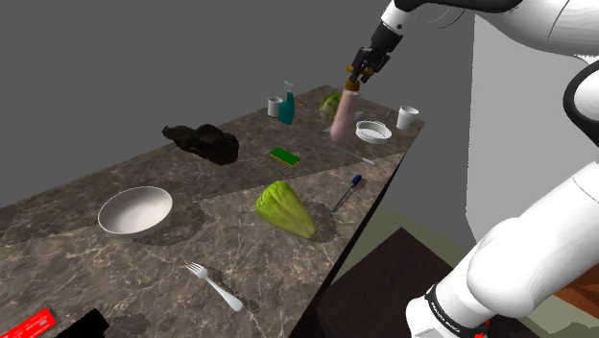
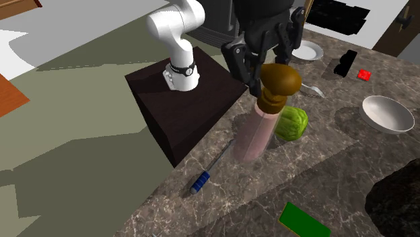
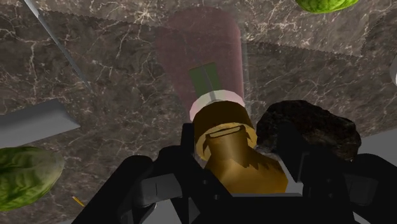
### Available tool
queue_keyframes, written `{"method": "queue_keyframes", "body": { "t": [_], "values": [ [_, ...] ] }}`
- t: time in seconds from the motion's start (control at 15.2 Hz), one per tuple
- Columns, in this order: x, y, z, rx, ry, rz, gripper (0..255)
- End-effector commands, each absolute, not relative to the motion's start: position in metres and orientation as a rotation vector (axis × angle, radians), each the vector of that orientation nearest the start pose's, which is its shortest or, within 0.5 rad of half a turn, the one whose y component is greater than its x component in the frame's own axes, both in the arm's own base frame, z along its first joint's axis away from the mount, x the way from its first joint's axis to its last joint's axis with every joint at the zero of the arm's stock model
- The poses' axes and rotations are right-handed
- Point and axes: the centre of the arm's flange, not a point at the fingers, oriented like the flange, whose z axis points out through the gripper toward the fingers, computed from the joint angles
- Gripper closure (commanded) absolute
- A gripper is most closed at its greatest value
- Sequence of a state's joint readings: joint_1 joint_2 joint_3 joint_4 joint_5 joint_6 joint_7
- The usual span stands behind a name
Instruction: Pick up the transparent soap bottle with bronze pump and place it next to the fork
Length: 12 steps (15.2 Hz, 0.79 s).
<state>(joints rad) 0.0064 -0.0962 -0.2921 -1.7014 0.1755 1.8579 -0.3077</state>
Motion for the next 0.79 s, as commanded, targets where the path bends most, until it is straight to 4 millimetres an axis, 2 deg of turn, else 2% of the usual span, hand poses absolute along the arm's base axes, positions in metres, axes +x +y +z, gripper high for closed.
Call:
{"method": "queue_keyframes", "body": {
  "t": [0.0,0.73],
  "values": [
    [0.531,-0.151,0.653,-2.989,0.013,-0.446,255],
    [0.531,-0.151,0.711,-2.989,0.013,-0.446,255]
  ]
}}
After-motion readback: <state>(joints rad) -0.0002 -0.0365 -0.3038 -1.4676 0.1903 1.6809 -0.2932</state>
